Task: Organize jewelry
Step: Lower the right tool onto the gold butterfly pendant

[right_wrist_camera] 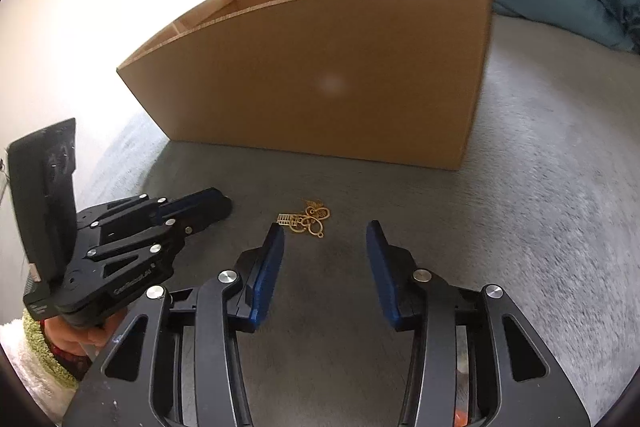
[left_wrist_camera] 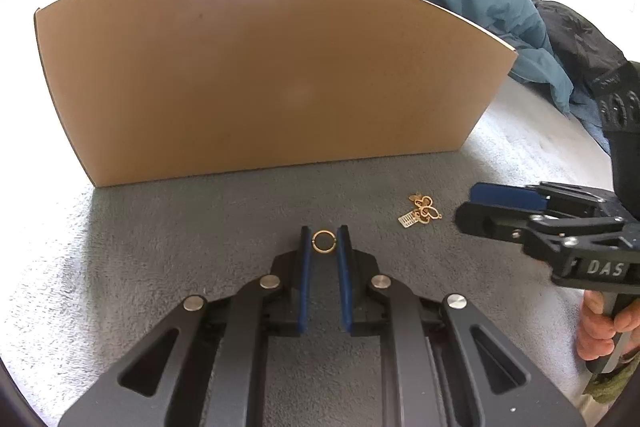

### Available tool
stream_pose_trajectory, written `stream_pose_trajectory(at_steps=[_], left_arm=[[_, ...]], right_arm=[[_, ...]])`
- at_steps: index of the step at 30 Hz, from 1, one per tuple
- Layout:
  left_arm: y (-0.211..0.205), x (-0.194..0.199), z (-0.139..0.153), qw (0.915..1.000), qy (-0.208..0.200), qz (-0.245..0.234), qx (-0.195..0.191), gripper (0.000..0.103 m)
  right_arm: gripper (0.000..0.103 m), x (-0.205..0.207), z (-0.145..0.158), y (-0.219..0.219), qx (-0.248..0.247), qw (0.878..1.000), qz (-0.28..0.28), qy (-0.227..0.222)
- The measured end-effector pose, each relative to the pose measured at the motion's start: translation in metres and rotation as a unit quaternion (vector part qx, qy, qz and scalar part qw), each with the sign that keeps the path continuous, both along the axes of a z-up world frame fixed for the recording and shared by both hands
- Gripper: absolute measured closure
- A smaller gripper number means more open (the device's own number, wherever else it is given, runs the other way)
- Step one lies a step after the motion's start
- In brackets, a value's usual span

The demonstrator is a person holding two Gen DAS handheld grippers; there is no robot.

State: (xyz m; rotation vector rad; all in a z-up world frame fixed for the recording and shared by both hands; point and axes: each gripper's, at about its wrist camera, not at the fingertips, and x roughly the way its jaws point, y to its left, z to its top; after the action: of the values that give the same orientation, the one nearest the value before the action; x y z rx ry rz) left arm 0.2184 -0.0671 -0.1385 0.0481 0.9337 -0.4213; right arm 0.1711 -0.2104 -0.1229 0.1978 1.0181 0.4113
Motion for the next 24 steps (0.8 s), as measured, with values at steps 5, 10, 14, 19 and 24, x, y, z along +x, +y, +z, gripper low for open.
stream_pose_trajectory(at_steps=[5, 10, 14, 19, 24], left_arm=[[0.008, -0.001, -0.004, 1.0000, 0.003, 0.001, -0.007, 0.092], [0.009, -0.001, -0.004, 1.0000, 0.004, 0.001, -0.006, 0.092], [0.008, 0.000, -0.005, 1.0000, 0.004, 0.000, -0.005, 0.091], [0.007, 0.002, -0.005, 1.0000, 0.006, 0.000, -0.002, 0.091], [0.007, 0.002, -0.005, 1.0000, 0.006, 0.000, -0.002, 0.091]], right_arm=[[0.061, 0.008, -0.009, 0.014, -0.017, 1.000, 0.007, 0.008], [0.060, 0.011, -0.011, 0.028, -0.048, 0.999, 0.019, 0.004], [0.063, 0.011, -0.013, 0.037, -0.077, 0.997, 0.024, 0.001], [0.071, 0.012, -0.015, 0.042, -0.090, 0.996, 0.022, 0.000], [0.081, 0.010, -0.016, 0.039, -0.088, 0.996, 0.020, 0.001]])
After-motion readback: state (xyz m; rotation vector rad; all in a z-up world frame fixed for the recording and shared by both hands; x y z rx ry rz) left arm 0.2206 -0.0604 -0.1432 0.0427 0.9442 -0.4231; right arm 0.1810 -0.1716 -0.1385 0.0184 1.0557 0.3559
